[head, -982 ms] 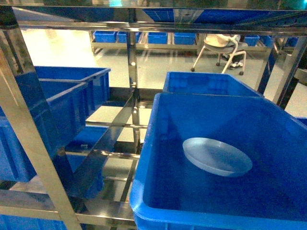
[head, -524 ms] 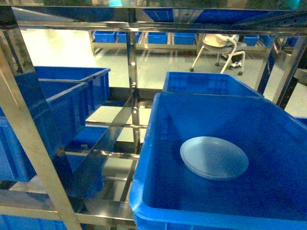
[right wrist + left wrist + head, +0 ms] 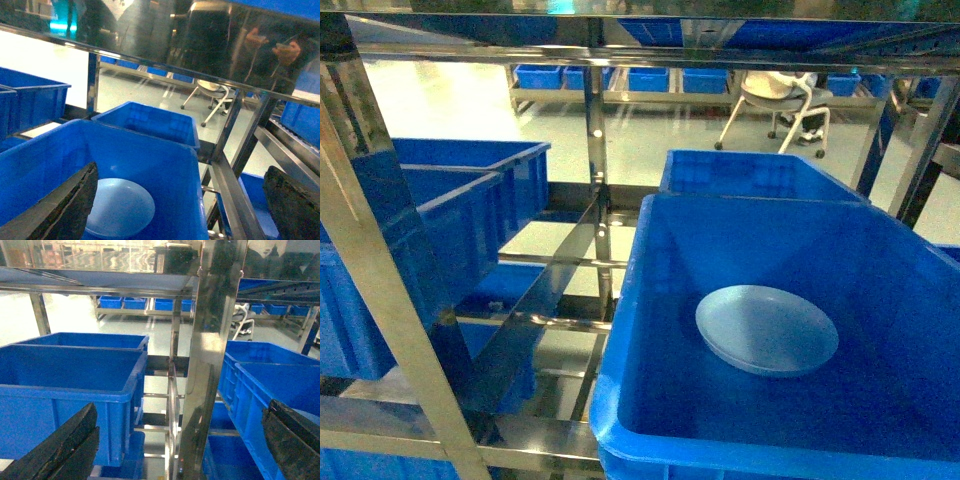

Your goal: Place blue tray on left shelf second layer neatly

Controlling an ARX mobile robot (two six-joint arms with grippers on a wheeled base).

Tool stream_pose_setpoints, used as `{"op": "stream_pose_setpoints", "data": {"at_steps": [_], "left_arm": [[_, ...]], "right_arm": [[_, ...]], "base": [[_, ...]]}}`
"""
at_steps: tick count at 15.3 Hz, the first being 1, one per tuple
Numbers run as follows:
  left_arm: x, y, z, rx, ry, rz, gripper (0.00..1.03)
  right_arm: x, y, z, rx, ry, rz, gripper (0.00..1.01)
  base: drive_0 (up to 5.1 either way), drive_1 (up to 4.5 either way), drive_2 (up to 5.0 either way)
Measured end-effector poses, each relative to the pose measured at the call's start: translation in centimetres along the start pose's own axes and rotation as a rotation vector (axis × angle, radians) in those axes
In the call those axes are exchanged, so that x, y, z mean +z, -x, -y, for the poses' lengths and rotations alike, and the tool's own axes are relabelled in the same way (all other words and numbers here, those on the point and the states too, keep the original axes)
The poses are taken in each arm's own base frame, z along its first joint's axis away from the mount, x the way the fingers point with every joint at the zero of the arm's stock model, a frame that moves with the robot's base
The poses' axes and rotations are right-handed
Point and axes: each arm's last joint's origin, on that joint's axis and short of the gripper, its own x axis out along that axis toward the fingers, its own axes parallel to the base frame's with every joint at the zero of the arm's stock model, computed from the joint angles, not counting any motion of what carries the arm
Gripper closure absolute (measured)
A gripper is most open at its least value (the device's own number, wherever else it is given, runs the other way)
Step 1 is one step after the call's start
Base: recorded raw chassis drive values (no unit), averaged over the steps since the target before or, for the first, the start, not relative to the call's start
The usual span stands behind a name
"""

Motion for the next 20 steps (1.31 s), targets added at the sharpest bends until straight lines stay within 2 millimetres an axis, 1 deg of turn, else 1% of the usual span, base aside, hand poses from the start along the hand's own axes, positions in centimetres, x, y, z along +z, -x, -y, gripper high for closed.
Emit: {"op": "stream_pose_setpoints", "data": {"at_steps": [3,5,7,8,9,10,11,12,18,19,20], "left_arm": [[0.0,0.0,0.0,0.0,0.0,0.0,0.05],[0.0,0.0,0.0,0.0,0.0,0.0,0.05],[0.0,0.0,0.0,0.0,0.0,0.0,0.05],[0.0,0.0,0.0,0.0,0.0,0.0,0.05],[0.0,0.0,0.0,-0.001,0.0,0.0,0.05],[0.0,0.0,0.0,0.0,0.0,0.0,0.05],[0.0,0.0,0.0,0.0,0.0,0.0,0.05],[0.0,0.0,0.0,0.0,0.0,0.0,0.05],[0.0,0.0,0.0,0.0,0.0,0.0,0.05],[0.0,0.0,0.0,0.0,0.0,0.0,0.05],[0.0,0.0,0.0,0.0,0.0,0.0,0.05]], "right_arm": [[0.8,2.5,0.9,-0.047,0.002,0.003,0.03],[0.9,4.3,1.8,-0.1,0.004,-0.016,0.03],[0.9,5.9,2.0,-0.116,0.006,-0.012,0.03],[1.1,6.3,2.1,-0.132,0.008,0.006,0.03],[1.1,6.4,2.1,-0.128,-0.002,0.003,0.04],[0.6,6.4,2.0,-0.11,-0.065,-0.085,0.15],[0.3,6.5,1.9,-0.109,-0.109,-0.105,0.28],[0.4,6.6,1.9,-0.111,-0.128,-0.093,0.37],[0.6,6.8,1.9,-0.113,-0.145,-0.074,0.54],[0.2,7.0,1.8,-0.114,-0.151,-0.074,0.67],[-0.7,7.7,1.6,-0.108,-0.157,-0.122,0.78]], "base": [[0.0,0.0,0.0],[0.0,0.0,0.0],[0.0,0.0,0.0],[0.0,0.0,0.0],[0.0,0.0,0.0],[0.0,0.0,0.0],[0.0,0.0,0.0],[0.0,0.0,0.0],[0.0,0.0,0.0],[0.0,0.0,0.0],[0.0,0.0,0.0]]}}
